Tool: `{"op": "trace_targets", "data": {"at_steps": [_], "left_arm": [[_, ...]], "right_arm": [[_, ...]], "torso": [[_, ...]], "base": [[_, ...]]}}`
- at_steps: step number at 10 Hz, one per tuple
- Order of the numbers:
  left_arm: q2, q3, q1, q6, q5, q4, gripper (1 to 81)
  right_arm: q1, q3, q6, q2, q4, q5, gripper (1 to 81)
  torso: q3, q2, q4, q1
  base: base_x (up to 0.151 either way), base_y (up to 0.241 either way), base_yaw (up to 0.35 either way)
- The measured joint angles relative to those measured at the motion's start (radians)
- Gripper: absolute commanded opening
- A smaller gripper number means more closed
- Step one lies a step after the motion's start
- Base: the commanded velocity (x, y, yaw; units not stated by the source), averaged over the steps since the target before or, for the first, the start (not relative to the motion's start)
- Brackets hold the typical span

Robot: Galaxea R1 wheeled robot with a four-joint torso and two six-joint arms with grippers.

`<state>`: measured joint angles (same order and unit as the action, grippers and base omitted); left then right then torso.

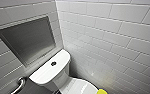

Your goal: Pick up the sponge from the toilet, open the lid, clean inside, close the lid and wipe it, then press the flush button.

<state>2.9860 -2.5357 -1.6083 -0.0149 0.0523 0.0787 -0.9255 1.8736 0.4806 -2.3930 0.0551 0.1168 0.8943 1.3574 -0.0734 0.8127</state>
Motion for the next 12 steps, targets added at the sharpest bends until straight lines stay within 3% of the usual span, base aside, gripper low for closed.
{"op": "trace_targets", "data": {"at_steps": [7,12], "left_arm": [[0.001,0.0,0.001,0.003,0.0,0.0,81.1],[0.0,0.0,0.007,0.003,0.002,0.0,81.1]], "right_arm": [[0.047,-0.003,0.0,-0.045,-0.001,-0.013,81.1],[0.05,0.015,0.0,-0.061,0.0,-0.012,81.1]], "torso": [[0.0,0.001,0.0,0.0],[0.055,0.001,0.0,0.001]], "base": [[0.0,0.0,0.0],[0.0,0.0,0.0]]}}
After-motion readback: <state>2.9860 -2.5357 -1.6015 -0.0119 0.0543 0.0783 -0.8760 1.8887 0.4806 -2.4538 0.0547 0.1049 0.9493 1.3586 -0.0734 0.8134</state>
